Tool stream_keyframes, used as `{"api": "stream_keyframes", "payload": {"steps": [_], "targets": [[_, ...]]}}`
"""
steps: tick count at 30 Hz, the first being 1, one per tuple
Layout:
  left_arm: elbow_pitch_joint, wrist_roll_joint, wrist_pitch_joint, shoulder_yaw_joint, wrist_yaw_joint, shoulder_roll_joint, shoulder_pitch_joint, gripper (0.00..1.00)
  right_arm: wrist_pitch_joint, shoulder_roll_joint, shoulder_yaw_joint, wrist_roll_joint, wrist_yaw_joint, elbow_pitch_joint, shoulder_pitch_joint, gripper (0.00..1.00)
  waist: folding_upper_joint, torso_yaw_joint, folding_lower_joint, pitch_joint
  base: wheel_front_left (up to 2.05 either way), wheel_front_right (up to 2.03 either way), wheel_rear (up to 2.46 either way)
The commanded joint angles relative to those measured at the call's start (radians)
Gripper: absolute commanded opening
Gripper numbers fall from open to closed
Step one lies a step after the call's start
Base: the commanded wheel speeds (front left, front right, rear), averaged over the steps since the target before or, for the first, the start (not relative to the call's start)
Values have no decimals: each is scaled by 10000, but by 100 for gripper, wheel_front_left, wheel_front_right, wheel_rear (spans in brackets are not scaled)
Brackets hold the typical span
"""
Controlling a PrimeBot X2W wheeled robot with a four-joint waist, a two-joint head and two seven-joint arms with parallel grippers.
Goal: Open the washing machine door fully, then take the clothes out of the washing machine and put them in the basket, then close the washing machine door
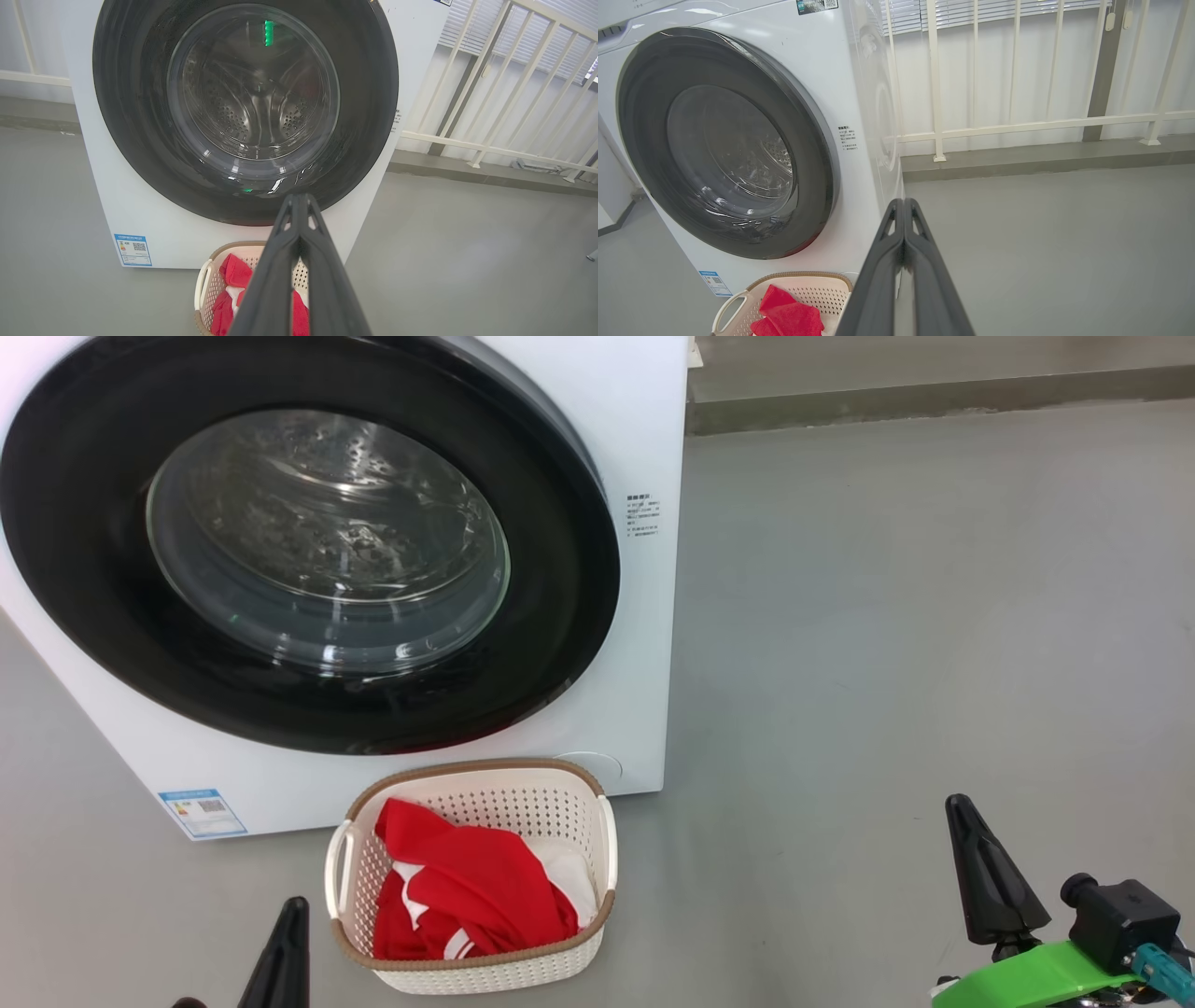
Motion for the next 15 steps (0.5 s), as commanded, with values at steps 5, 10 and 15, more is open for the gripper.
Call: {"api": "stream_keyframes", "payload": {"steps": [5,10,15], "targets": [[-141,-663,152,112,-7,103,-355,0,152,-124,-18,757,-1,-168,-374,0,0,38,-3,41,0,0,0],[-66,-1324,322,140,-11,96,-450,0,311,-149,-25,1460,-2,-108,-442,0,0,84,-4,65,0,0,0],[-3,-1875,464,164,-13,90,-527,0,446,-169,-33,2043,-2,-58,-497,0,0,122,-4,84,0,0,0]]}}
